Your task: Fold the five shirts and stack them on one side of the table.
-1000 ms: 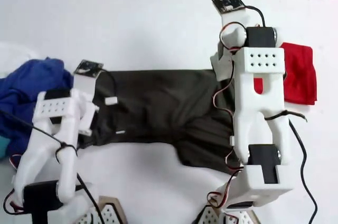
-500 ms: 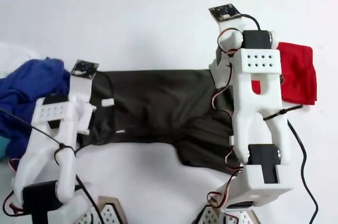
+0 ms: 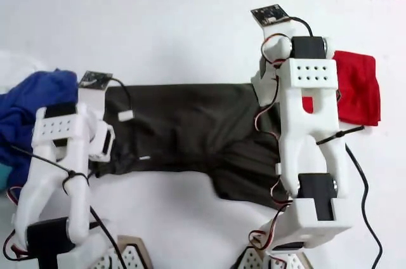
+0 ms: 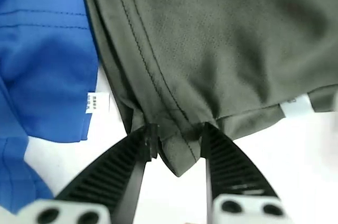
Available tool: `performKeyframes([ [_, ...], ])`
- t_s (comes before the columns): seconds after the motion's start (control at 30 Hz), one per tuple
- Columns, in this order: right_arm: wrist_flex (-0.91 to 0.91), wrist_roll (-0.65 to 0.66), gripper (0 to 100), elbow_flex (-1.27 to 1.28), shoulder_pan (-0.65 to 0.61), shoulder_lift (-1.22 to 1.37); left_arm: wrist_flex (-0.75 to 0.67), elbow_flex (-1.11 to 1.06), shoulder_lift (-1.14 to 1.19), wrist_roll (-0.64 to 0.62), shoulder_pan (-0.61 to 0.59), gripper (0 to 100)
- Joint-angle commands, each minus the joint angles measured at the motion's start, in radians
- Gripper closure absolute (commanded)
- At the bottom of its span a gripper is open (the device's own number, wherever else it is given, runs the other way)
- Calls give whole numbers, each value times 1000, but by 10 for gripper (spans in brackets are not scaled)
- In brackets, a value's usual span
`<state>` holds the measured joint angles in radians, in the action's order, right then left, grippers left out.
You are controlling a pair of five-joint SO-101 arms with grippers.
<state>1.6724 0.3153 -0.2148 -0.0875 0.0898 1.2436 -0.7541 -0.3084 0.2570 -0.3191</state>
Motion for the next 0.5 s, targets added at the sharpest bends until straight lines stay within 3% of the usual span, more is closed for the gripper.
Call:
performKeyframes([
  [0.0,-4,2,979,-3,-10,-61,-46,-21,-25,3,-6,854],
  [0.33,-4,2,979,-3,-10,-61,-193,-151,-25,43,-5,862],
  [0.47,-2,2,979,-3,-10,-61,-203,-128,-26,40,-2,984],
])
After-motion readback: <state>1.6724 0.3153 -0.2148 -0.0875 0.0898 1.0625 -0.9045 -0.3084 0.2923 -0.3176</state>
